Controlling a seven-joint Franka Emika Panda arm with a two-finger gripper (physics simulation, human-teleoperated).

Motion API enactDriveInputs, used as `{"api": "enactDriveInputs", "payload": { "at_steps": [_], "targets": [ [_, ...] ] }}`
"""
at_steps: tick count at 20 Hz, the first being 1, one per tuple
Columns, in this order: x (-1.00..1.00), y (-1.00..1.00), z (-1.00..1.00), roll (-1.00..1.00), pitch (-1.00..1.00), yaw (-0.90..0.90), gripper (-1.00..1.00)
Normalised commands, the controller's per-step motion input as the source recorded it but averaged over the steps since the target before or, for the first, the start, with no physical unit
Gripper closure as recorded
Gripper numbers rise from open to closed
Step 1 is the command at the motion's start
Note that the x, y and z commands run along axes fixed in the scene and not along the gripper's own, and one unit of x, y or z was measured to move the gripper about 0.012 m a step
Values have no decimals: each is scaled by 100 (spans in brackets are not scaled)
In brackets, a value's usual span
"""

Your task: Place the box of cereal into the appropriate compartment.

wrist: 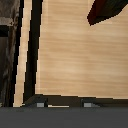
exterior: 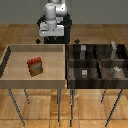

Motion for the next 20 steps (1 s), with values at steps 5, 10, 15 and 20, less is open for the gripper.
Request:
{"api": "enactDriveInputs", "payload": {
  "at_steps": [5,10,15,20],
  "targets": [
    [0,0,0,0,0,0,-100],
    [0,0,0,0,0,0,-100],
    [0,-60,0,0,0,0,-100],
    [40,-60,0,0,0,0,-100]
  ]
}}
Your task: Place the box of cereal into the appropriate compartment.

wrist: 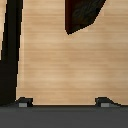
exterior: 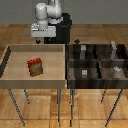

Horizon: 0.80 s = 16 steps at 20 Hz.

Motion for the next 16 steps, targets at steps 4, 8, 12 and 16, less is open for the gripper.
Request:
{"api": "enactDriveInputs", "payload": {
  "at_steps": [4,8,12,16],
  "targets": [
    [100,0,0,0,0,0,-100],
    [100,0,0,0,0,-4,-100],
    [0,0,0,0,0,-58,-100],
    [0,0,25,0,0,-29,-100]
  ]
}}
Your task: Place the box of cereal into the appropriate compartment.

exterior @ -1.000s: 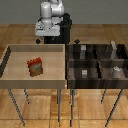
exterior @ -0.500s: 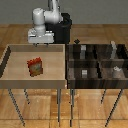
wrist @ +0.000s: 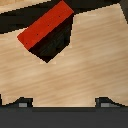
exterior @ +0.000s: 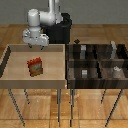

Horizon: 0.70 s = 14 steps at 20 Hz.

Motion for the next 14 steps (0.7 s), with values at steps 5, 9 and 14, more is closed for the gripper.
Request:
{"api": "enactDriveInputs", "payload": {
  "at_steps": [5,9,14],
  "targets": [
    [40,0,40,0,0,0,-100],
    [100,0,0,0,0,0,-100],
    [40,-20,0,0,0,-23,-100]
  ]
}}
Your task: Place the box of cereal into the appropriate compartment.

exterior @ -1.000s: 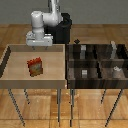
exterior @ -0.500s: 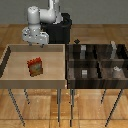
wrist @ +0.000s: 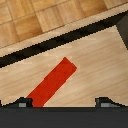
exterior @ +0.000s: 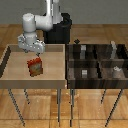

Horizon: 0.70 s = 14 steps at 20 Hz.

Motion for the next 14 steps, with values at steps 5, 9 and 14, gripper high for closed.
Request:
{"api": "enactDriveInputs", "payload": {
  "at_steps": [5,9,14],
  "targets": [
    [0,0,0,0,0,-89,-100],
    [0,50,0,0,0,0,-100],
    [20,60,0,0,0,0,-100]
  ]
}}
